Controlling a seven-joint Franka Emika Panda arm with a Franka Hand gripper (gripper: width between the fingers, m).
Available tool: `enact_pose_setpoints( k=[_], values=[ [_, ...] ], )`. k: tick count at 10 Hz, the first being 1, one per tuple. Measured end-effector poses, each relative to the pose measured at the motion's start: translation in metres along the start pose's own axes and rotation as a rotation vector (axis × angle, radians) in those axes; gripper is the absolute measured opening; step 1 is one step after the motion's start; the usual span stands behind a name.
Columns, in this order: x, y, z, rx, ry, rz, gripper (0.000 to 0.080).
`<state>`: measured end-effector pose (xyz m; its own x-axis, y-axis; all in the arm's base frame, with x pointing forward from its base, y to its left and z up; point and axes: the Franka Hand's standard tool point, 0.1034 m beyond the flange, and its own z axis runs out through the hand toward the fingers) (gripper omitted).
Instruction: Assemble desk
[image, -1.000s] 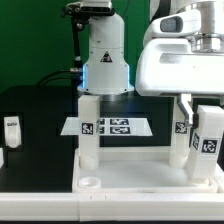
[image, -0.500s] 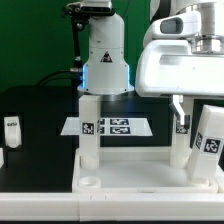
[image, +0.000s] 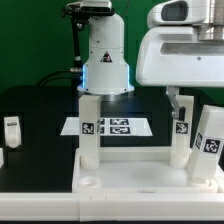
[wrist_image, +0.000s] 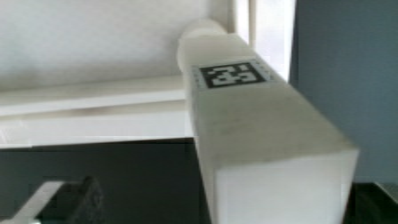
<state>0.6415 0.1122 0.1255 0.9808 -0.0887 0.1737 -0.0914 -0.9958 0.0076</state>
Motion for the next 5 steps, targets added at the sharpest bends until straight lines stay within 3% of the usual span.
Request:
enact_pose_setpoints(
  k=[2,4,5],
  values=[
    [-0.0043,0.0001,0.0058,-0.014,-0.074,0.011,0.0648],
    [-0.0046,0.0015,0.0082,-0.014,-0.053,0.037,0.0648],
    [-0.0046,0.0017,0.0082,-0.014,-0.053,0.049,0.0524]
  ],
)
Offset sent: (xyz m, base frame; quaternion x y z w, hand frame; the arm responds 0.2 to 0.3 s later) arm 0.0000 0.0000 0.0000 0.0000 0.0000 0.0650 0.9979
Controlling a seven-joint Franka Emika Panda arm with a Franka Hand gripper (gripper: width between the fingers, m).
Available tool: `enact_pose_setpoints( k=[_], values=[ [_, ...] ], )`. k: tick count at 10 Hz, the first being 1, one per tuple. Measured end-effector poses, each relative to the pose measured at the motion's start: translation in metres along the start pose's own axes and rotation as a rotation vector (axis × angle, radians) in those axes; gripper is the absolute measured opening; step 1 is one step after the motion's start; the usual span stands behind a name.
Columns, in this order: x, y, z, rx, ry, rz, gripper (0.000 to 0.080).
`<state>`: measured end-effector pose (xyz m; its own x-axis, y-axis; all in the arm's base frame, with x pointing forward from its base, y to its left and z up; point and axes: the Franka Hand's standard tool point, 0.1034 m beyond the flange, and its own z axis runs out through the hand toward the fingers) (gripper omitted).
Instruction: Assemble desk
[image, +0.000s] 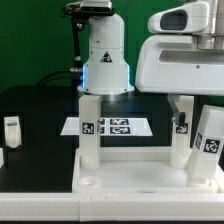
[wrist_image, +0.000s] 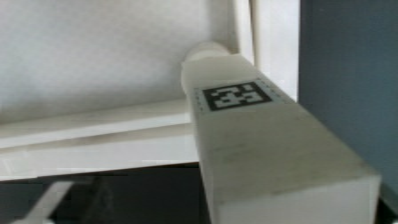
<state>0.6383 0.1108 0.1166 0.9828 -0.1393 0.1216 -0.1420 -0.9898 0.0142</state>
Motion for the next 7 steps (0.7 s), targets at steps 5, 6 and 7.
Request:
enact_pose_setpoints(
  k=[5,6,7],
  values=[
    [0.0000,0.0013,0.0016,0.000,0.000,0.395,0.0284],
    [0.0017,0.0035,0.0019,0.004,0.006,0.551,0.0284],
    [0.0016,0.0038,0.0022,0.005,0.007,0.662,0.0284]
  ],
)
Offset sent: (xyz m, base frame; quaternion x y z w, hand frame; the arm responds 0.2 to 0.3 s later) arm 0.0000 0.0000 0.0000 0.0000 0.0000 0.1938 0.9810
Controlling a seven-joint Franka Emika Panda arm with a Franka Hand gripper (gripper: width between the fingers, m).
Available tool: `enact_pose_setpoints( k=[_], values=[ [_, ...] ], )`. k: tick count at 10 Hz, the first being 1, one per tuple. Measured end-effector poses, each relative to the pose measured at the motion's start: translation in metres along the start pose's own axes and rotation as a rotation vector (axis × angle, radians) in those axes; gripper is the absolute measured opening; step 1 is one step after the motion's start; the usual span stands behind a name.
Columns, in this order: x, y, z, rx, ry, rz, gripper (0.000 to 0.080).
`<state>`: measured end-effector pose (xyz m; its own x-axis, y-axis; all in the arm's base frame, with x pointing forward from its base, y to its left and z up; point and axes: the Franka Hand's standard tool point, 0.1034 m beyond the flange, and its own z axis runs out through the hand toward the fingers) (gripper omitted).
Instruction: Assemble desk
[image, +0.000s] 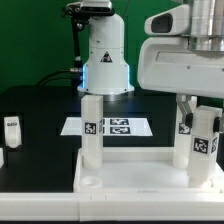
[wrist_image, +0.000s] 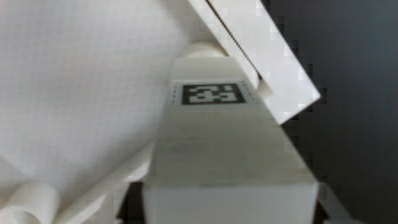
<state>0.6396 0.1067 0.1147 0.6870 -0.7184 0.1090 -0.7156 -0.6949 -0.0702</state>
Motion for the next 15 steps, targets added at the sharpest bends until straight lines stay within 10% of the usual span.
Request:
enact_pose_setpoints(
  k=[6,8,10,15],
  values=[
    [0.0033,0.0060,0.0019,0.037,-0.091,0.664,0.0285],
    [-0.0029,0.0031,-0.0007,-0.008,-0.054,0.346,0.0530],
    [-0.0063,-0.0024,-0.0034,0.003,-0.046,-0.019,0.0625],
    [-0.0005,-0.0025,-0.0072,0.014,-0.032,-0.538,0.0649]
  ],
)
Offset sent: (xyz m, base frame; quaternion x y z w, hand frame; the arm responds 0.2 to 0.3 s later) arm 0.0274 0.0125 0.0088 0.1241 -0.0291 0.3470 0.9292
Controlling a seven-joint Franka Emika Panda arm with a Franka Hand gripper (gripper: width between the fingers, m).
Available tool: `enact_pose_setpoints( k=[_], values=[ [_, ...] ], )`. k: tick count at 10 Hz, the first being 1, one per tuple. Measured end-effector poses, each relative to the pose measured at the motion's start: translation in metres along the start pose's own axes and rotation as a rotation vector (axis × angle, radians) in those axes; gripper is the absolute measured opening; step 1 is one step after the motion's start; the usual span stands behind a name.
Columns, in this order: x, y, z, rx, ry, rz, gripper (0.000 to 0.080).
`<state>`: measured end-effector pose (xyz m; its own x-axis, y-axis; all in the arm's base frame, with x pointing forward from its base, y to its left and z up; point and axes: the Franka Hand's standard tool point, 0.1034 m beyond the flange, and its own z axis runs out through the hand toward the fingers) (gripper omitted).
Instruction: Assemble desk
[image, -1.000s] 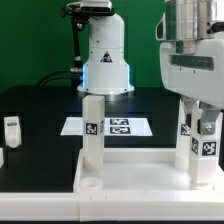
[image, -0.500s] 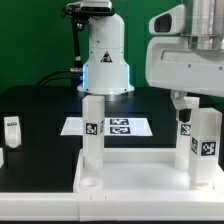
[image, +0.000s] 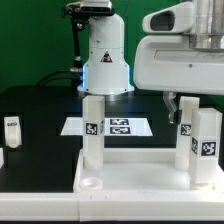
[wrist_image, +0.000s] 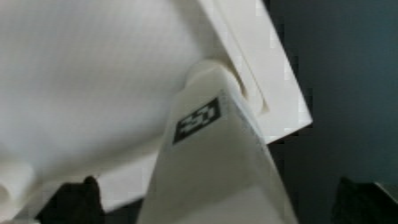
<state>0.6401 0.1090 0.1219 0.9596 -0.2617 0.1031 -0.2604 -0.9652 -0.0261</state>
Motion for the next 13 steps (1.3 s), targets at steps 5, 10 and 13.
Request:
enact_pose_setpoints(
  k=[5,10,13],
  values=[
    [0.0010,0.0027,0.0013,0.006,-0.003,0.048,0.0438],
    [-0.0022,-0.0016,0.0022,-0.018,-0.018,0.660,0.0285],
    [-0.0015,-0.0046,0.0030,0.015,-0.057,1.298,0.0285]
  ],
)
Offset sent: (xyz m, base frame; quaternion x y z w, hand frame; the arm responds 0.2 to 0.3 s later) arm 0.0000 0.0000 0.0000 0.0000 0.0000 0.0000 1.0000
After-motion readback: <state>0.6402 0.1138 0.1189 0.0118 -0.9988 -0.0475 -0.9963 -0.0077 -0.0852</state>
